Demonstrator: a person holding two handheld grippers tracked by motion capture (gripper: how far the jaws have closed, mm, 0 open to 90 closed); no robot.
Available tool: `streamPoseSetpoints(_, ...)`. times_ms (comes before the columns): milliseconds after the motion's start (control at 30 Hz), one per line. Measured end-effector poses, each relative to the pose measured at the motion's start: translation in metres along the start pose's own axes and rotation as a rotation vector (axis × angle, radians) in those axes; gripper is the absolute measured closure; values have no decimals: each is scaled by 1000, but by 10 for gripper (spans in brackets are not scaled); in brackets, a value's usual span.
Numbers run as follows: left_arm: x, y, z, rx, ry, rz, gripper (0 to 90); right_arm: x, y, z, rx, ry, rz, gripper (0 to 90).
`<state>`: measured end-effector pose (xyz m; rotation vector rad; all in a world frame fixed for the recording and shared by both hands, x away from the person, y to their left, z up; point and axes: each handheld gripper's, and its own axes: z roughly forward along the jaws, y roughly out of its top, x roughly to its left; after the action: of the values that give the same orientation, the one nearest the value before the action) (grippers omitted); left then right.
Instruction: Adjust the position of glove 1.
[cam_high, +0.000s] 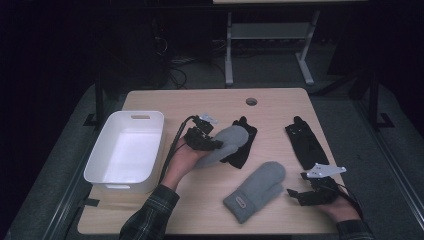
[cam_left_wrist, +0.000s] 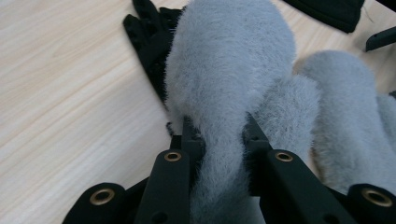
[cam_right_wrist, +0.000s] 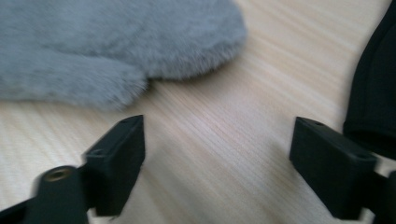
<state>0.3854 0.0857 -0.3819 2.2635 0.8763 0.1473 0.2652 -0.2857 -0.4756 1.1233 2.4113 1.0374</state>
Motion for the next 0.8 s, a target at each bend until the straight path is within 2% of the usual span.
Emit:
streamPoseSetpoints(100,-5,1,1,0,-13,1,765,4,3,-7,-22,20,-10,410)
streamPoseSetpoints(200,-10,3,2,4,-17,12,766,11,7,-12,-31,71,-57,672)
streamPoseSetpoints(300,-13,5,2,10,-22,27,767,18,12,-13,-18,181,-69,863)
streamPoseSetpoints(367,-14,6,2,8,-23,31,768,26,14,-10,1,261,-87,900)
streamPoseSetpoints(400,-15,6,2,7,-23,30,768,32,16,-7,14,316,-115,900)
streamPoseSetpoints(533,-16,6,2,-1,-27,22,768,53,22,3,29,416,-176,900)
streamPoseSetpoints(667,-16,7,0,2,-27,35,768,69,29,16,39,451,-227,900)
streamPoseSetpoints(800,-16,7,0,5,-26,35,768,76,34,24,54,460,-237,900)
